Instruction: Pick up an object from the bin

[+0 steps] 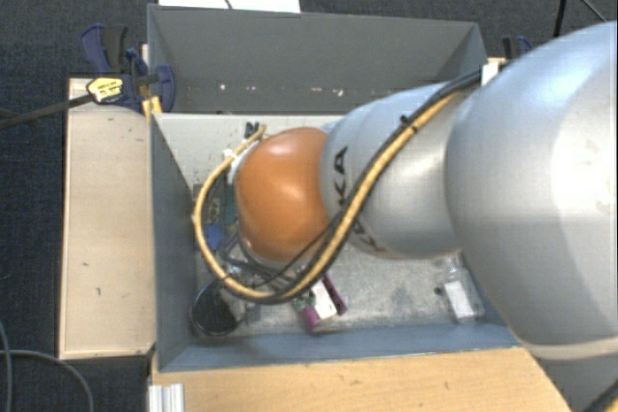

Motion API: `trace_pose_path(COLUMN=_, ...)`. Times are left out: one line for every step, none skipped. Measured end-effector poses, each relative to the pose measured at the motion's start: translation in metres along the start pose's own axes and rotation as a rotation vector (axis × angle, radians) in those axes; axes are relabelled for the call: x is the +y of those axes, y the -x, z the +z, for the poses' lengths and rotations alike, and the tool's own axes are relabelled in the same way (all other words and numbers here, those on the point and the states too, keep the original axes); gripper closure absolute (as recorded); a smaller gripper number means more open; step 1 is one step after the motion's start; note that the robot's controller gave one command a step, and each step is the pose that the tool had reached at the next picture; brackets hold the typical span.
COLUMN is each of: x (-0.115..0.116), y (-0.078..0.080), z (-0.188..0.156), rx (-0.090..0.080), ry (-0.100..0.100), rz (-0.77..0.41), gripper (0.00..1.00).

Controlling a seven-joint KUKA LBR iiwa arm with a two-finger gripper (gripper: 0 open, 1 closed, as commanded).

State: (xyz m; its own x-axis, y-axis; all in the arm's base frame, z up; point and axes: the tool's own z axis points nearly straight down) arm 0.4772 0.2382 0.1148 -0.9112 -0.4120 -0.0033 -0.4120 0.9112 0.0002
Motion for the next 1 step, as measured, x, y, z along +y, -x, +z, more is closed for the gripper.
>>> trace_pose_path(x=0.0008, y=-0.0001, z=0.0004, rx=0.001, ry=0.001, rz=0.003, gripper=0.00)
